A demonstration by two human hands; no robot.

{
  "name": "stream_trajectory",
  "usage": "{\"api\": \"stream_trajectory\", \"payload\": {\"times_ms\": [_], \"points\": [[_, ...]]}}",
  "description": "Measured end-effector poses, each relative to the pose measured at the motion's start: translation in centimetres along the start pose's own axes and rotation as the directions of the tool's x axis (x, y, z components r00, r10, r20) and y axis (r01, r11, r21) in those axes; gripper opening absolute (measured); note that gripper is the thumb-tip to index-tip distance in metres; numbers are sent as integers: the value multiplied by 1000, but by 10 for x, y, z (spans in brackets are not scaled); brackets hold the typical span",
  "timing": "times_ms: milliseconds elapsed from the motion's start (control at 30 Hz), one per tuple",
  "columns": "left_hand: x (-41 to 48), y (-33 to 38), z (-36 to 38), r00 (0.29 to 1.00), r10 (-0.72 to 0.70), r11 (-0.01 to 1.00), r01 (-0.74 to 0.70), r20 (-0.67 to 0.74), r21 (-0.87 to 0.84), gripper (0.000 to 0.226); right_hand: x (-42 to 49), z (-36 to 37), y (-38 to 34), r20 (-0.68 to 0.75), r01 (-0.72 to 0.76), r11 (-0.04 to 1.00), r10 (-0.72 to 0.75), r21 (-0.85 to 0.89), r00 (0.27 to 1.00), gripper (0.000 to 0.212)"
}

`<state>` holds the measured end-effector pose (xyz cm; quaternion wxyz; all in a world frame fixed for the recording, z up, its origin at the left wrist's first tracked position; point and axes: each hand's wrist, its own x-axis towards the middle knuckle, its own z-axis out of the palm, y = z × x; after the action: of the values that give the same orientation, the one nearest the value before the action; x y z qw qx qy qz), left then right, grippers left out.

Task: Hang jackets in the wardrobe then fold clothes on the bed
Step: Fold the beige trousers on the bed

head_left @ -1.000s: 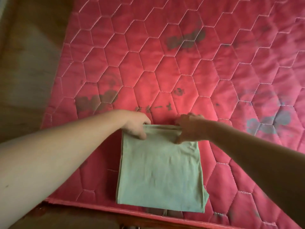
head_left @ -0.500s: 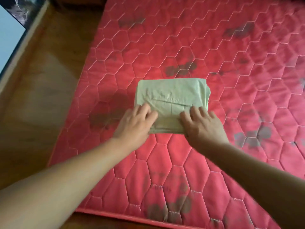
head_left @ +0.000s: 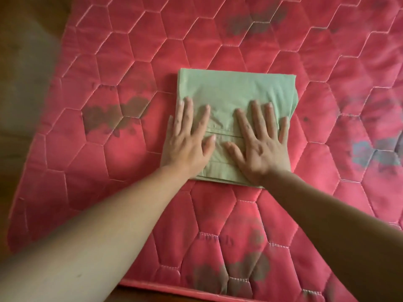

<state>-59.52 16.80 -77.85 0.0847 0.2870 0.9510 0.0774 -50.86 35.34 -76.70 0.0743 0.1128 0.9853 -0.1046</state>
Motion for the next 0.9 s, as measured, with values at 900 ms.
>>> {"api": "stream_trajectory", "payload": {"times_ms": [900], "points": [[10, -3, -61, 833, -495, 468, 495, 247, -732, 81, -1, -44, 23, 305, -511, 146, 655, 847, 692, 66]]}}
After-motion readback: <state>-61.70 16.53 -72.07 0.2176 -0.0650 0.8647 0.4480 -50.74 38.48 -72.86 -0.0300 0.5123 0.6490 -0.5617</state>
